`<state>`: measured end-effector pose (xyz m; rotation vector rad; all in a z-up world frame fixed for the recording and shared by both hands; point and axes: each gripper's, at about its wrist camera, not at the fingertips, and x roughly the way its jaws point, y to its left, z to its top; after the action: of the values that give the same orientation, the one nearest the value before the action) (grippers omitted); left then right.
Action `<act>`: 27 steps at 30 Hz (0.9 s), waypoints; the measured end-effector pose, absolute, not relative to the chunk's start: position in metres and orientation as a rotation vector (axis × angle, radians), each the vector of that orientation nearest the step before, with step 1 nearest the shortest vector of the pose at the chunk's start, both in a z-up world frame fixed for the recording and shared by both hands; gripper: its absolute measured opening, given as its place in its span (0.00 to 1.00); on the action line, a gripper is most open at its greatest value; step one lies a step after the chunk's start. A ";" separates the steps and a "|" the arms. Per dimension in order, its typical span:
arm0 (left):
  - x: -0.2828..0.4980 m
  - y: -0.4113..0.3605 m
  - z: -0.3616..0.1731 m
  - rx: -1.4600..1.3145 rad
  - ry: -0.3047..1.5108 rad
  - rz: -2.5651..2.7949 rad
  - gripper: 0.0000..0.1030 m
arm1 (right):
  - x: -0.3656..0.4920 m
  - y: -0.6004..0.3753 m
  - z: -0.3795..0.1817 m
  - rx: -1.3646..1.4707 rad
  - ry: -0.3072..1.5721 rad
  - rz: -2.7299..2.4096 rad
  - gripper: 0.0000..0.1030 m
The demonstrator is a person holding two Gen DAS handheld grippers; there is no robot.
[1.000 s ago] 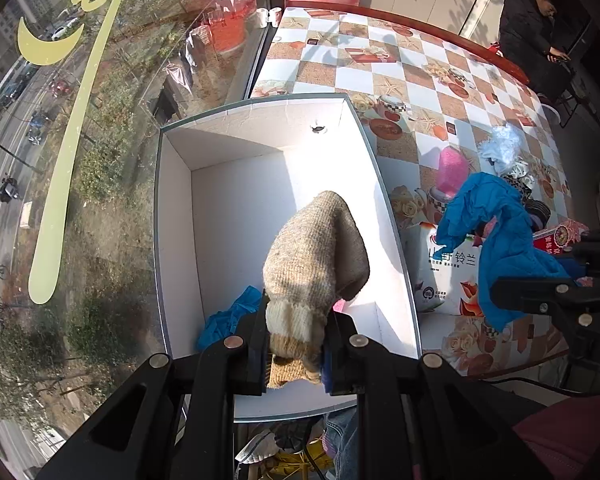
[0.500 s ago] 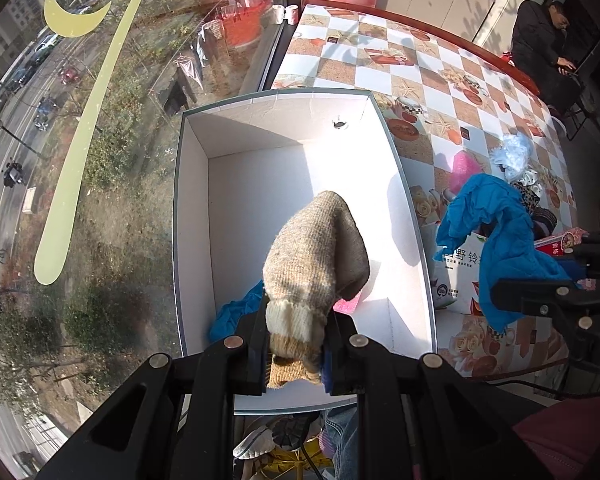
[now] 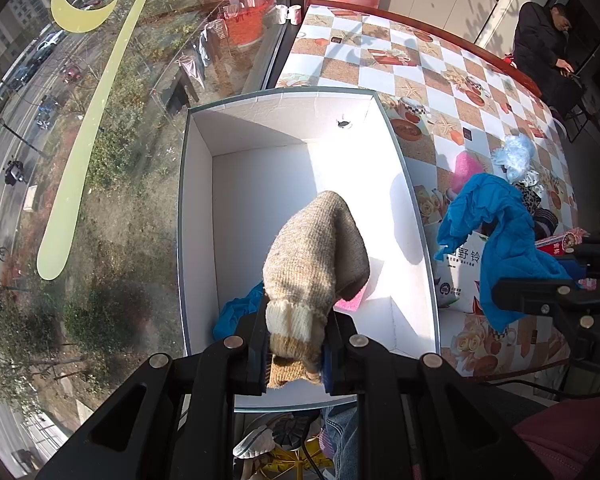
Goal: Organize soft objects
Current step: 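Carry the beige glove and blue shoe cover with both tools into the white box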
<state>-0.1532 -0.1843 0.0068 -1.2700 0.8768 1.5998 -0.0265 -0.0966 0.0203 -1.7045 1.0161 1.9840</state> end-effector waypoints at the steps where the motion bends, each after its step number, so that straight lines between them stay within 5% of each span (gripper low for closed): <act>1: -0.153 -0.184 0.007 -1.270 0.877 1.600 0.20 | -0.026 -0.097 0.020 -1.705 1.016 1.984 0.22; 27: -0.159 -0.183 0.001 -1.296 0.877 1.602 0.20 | -0.035 -0.097 0.017 -1.709 1.011 1.989 0.22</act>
<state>-0.1591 -0.1831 0.0010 -1.2961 0.8769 1.6022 -0.0349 -0.0965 0.0175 -1.7094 1.0107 1.9892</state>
